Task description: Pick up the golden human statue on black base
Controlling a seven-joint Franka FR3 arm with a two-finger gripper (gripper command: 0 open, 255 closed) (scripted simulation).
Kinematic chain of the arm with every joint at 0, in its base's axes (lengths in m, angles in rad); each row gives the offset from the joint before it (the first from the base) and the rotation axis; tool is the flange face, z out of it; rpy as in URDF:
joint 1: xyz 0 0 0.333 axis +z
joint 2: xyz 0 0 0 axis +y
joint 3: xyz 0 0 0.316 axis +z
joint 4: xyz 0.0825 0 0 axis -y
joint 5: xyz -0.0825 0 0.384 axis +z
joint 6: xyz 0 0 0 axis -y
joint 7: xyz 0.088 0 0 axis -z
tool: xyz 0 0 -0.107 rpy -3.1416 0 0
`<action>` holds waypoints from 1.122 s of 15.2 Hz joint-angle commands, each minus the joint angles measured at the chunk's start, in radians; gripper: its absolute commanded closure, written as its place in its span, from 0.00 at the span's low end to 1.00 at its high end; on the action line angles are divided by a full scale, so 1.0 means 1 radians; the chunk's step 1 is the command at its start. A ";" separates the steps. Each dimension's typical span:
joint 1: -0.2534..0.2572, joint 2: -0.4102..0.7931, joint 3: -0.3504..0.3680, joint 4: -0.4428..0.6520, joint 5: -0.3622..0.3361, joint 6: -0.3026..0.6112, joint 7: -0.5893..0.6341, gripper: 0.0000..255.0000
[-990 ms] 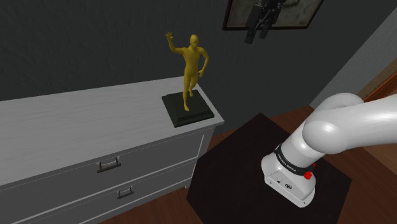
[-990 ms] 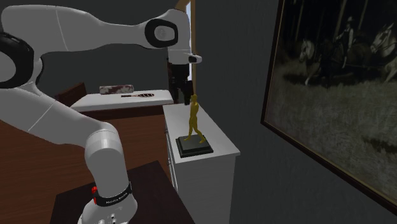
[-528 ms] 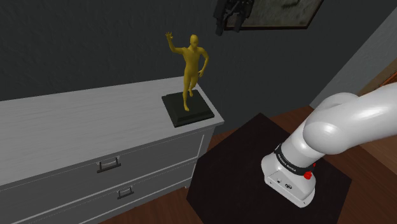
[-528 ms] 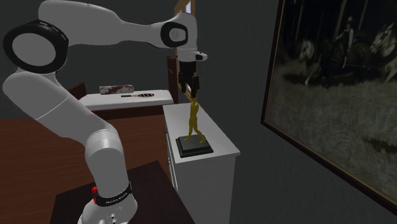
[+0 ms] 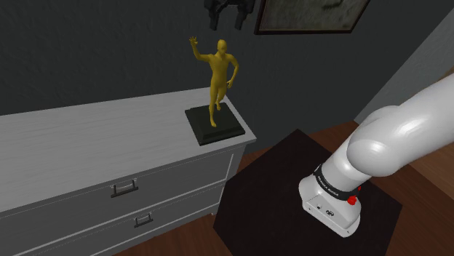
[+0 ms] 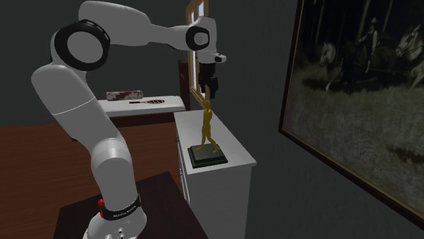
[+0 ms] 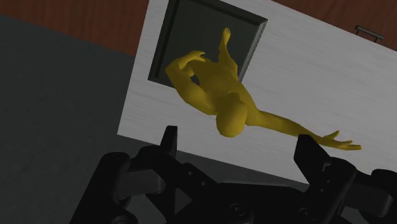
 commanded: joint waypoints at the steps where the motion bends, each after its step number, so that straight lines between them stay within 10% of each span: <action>1: 0.001 0.010 0.004 -0.002 0.002 0.016 0.008 0.00; 9: 0.003 0.004 0.008 -0.097 0.006 0.104 0.001 0.00; 10: 0.003 0.001 0.007 -0.100 0.007 0.104 0.000 1.00; 17: 0.003 0.001 0.008 -0.100 0.007 0.104 0.001 1.00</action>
